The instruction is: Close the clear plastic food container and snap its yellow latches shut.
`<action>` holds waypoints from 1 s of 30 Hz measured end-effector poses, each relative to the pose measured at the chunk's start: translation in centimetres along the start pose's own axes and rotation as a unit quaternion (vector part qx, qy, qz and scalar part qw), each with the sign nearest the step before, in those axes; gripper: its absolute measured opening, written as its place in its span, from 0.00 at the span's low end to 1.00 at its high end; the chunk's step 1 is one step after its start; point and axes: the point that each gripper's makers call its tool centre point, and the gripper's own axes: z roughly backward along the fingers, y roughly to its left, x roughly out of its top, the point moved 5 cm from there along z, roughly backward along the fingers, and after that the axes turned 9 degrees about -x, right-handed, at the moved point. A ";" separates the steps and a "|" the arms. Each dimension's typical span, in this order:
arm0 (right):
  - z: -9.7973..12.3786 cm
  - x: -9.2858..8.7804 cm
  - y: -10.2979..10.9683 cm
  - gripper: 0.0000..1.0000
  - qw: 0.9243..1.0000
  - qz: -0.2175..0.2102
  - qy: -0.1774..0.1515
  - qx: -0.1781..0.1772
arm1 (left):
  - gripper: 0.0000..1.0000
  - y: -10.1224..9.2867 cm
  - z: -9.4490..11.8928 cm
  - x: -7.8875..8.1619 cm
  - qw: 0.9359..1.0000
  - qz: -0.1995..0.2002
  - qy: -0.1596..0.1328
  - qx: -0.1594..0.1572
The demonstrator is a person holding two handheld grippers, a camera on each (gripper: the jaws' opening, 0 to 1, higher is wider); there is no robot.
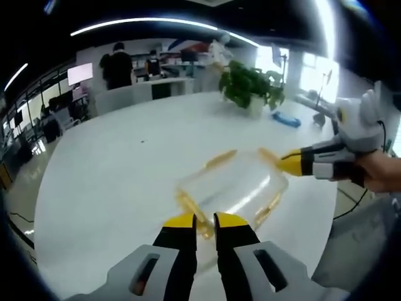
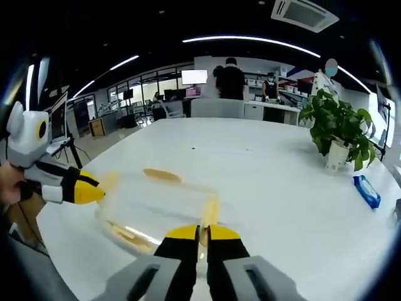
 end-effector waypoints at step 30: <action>-0.3 -0.6 -2.2 0.00 1.000 0.003 0.021 -0.011 | 0.08 -1.5 -1.8 -0.5 0.999 0.009 0.008 -0.030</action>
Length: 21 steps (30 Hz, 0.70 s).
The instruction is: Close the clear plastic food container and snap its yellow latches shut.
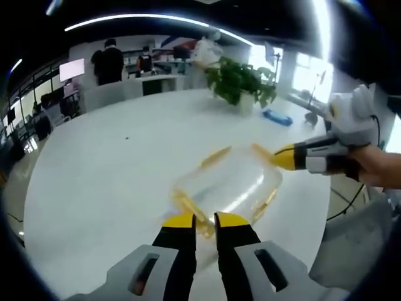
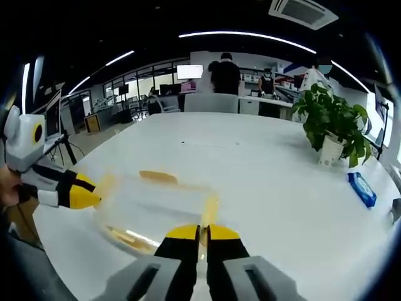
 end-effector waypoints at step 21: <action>-0.4 -0.2 0.4 0.00 1.000 0.015 0.008 0.006 | 0.07 0.5 -0.3 -0.6 1.000 0.026 -0.003 0.000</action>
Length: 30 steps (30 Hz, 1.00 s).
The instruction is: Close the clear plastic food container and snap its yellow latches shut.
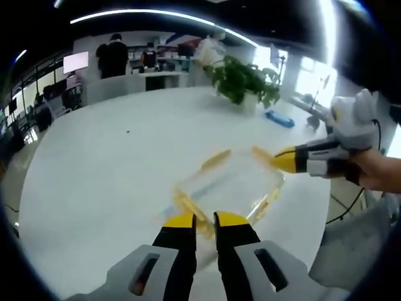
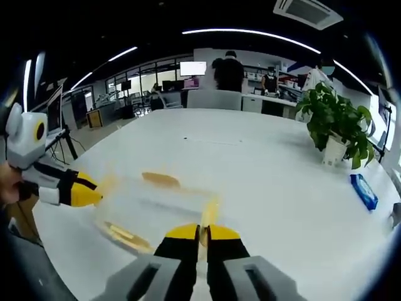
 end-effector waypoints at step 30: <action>-0.2 -0.3 -1.8 0.04 0.999 -0.044 0.002 -0.019 | 0.07 0.4 -0.1 -0.3 0.999 0.034 -0.018 -0.001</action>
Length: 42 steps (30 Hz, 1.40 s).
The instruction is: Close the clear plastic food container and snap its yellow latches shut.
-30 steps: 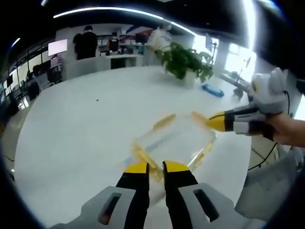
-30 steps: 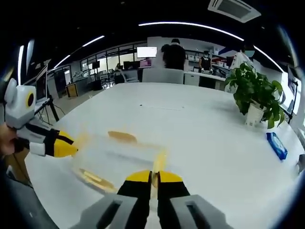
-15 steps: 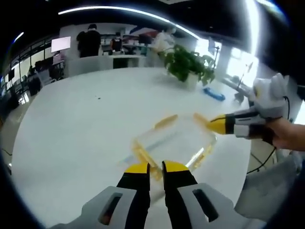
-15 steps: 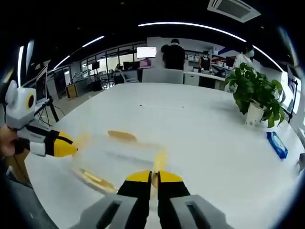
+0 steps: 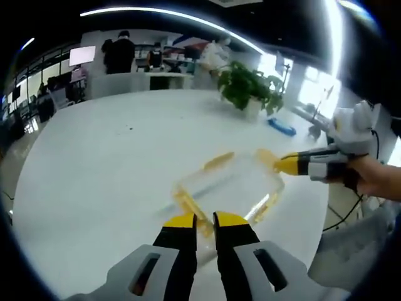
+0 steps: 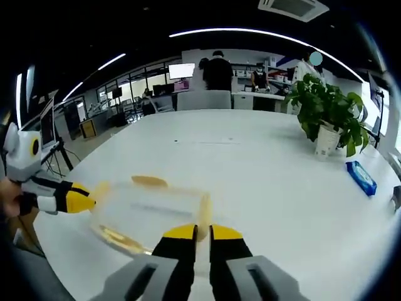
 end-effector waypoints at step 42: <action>-1.2 -0.2 1.3 0.27 0.994 -0.030 0.042 0.092 | 0.27 0.8 -1.0 -1.0 0.995 0.094 -0.002 -0.008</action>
